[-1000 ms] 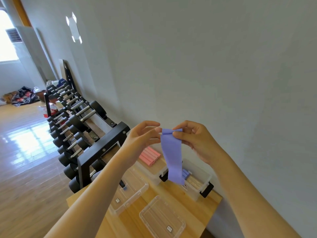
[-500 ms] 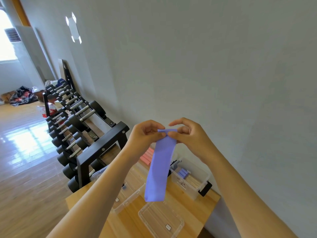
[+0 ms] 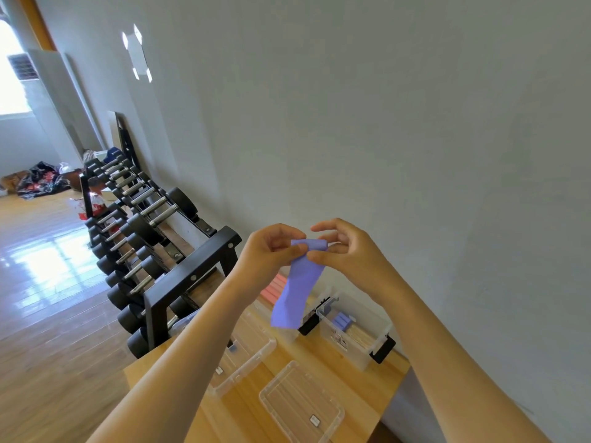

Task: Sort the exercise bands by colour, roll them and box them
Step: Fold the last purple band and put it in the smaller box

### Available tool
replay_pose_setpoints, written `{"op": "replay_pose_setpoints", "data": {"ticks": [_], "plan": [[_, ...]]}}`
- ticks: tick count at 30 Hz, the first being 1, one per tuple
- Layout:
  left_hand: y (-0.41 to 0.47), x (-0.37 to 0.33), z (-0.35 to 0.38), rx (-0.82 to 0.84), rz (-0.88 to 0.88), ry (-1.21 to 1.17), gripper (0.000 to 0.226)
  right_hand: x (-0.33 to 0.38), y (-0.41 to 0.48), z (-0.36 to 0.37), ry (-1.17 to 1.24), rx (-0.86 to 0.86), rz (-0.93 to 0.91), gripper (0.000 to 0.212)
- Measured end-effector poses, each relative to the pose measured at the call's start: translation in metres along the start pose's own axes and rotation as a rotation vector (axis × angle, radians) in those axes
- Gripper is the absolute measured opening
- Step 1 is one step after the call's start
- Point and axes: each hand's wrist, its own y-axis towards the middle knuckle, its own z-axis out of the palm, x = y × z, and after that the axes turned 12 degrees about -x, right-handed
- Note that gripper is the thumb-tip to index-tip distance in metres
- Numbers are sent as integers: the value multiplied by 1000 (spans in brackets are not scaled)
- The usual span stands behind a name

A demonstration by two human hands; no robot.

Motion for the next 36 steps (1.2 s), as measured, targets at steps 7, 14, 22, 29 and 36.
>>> {"op": "replay_pose_setpoints", "data": {"ticks": [7, 14, 22, 29, 36], "plan": [[0, 7, -2, 87, -40, -84, 14, -3, -3, 2, -9, -116, -41, 10], [1, 11, 3, 47, -60, -27, 9, -2, -7, 3, -10, -93, -46, 27], [3, 16, -1, 11, 11, -70, 8, -10, -5, 3, 19, -136, 50, 11], [-1, 19, 3, 79, -116, -142, 24, -11, -3, 4, 15, -188, -14, 17], [4, 18, 1, 3, 1, -90, 17, -14, -1, 5, 53, -90, 78, 25]]}}
